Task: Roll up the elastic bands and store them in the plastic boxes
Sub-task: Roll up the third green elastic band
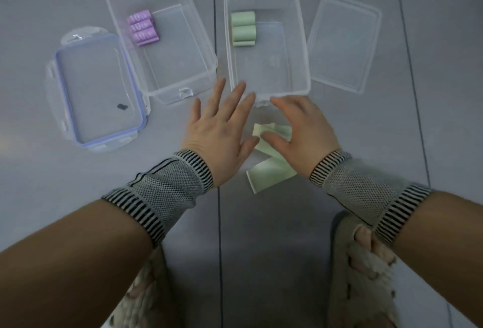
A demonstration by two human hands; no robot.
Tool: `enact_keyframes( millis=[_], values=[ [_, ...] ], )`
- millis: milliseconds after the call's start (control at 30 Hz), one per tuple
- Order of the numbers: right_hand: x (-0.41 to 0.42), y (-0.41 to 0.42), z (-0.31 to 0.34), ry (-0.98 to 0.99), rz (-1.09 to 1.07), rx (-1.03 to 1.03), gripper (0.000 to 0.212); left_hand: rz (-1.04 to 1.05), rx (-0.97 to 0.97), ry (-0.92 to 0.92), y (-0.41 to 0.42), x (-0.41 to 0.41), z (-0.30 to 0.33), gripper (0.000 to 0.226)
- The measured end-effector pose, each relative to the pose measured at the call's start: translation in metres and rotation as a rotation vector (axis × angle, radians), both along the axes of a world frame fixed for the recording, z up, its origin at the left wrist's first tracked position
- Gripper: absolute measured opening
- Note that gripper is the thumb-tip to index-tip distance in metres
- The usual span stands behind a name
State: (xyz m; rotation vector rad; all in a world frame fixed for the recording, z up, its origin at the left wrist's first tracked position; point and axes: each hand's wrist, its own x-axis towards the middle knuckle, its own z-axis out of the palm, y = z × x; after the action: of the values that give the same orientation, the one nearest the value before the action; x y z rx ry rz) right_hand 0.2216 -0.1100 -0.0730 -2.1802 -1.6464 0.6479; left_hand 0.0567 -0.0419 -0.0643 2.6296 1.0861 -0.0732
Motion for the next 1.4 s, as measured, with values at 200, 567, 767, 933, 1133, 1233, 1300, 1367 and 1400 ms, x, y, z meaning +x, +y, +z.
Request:
enact_keyframes(
  millis=[200,567,767,933,1133,1233,1300,1367,1400],
  values=[
    [-0.001,-0.038,-0.031,-0.192,0.104,-0.146,0.076,0.016,-0.072,0.146,-0.036,-0.007,-0.009,0.074],
    [0.002,-0.053,-0.046,-0.054,0.064,-0.269,0.064,0.115,-0.151,0.055,-0.031,0.004,-0.040,0.061],
    [0.001,-0.068,-0.034,0.133,0.135,-0.204,0.049,0.018,-0.217,0.135,-0.046,0.008,-0.043,0.049],
    [0.014,-0.061,-0.035,0.108,-0.043,-0.102,0.040,0.041,-0.237,0.169,-0.048,0.003,-0.047,0.044],
    [0.001,-0.041,-0.039,0.181,-0.089,-0.308,0.029,0.184,-0.176,-0.065,-0.044,0.017,-0.041,0.043],
    [-0.013,-0.044,-0.034,0.228,-0.010,-0.280,0.030,0.214,-0.184,0.005,-0.041,0.019,-0.041,0.046],
    [-0.008,-0.041,-0.035,0.155,-0.103,-0.209,0.031,0.162,-0.179,0.111,-0.040,0.015,-0.044,0.049],
    [0.003,-0.033,-0.040,0.085,-0.231,-0.175,0.031,0.107,-0.170,0.202,-0.041,0.010,-0.047,0.049],
    [0.007,-0.027,-0.043,0.060,-0.252,-0.177,0.032,0.099,-0.171,0.229,-0.042,0.007,-0.048,0.048]
  ],
)
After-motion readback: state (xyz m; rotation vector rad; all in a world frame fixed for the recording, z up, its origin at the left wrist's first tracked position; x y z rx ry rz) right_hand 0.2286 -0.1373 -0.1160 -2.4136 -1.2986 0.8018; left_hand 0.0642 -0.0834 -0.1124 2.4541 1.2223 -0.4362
